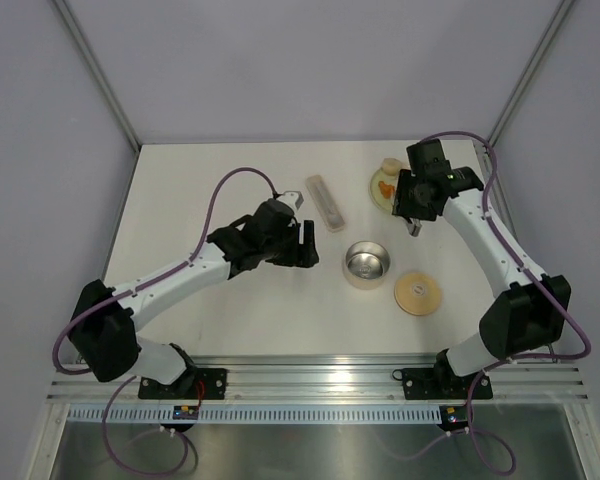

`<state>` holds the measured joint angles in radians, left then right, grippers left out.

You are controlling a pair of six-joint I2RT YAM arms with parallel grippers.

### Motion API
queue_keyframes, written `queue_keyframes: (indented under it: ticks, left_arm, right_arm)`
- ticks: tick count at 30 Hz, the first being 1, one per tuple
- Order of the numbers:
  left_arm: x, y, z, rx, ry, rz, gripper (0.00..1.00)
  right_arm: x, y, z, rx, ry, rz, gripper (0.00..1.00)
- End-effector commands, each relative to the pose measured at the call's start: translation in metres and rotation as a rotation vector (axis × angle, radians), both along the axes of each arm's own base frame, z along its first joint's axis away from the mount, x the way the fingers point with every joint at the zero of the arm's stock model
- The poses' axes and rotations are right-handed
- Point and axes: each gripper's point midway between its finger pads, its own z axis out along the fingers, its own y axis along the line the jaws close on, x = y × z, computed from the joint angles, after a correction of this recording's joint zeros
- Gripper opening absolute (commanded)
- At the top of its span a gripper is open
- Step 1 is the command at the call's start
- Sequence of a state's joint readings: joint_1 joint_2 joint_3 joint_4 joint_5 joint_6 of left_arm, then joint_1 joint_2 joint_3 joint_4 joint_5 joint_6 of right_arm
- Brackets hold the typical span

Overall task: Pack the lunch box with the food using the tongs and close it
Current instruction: Pick up the fake food from the plate.

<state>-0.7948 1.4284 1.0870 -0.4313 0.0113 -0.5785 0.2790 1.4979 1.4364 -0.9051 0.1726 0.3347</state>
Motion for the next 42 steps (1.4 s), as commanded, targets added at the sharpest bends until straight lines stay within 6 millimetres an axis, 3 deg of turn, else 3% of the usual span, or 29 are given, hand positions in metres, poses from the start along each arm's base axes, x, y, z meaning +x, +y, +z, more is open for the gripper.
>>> queue_keyframes:
  ticks: [1, 6, 18, 29, 42]
  left_arm:
    - [0.004, 0.031, 0.006, 0.043, -0.032, 0.093, 0.73]
    - [0.003, 0.045, 0.006, 0.061, -0.025, 0.117, 0.73]
    - [0.000, 0.048, 0.013, 0.052, -0.038, 0.110, 0.73]
    - [0.002, 0.047, 0.012, 0.059, -0.036, 0.102, 0.73]
    - [0.006, 0.049, 0.012, 0.095, -0.042, 0.090, 0.73]
  right_arm:
    - [0.029, 0.003, 0.018, 0.032, -0.069, 0.025, 0.55]
    - [0.048, 0.005, 0.005, 0.017, -0.034, 0.054, 0.55]
    - [0.084, -0.006, -0.018, -0.031, 0.008, 0.071, 0.52]
    - [0.098, -0.005, -0.034, -0.059, 0.049, 0.098, 0.61]
    - [0.114, -0.002, -0.058, -0.083, 0.103, 0.135, 0.61]
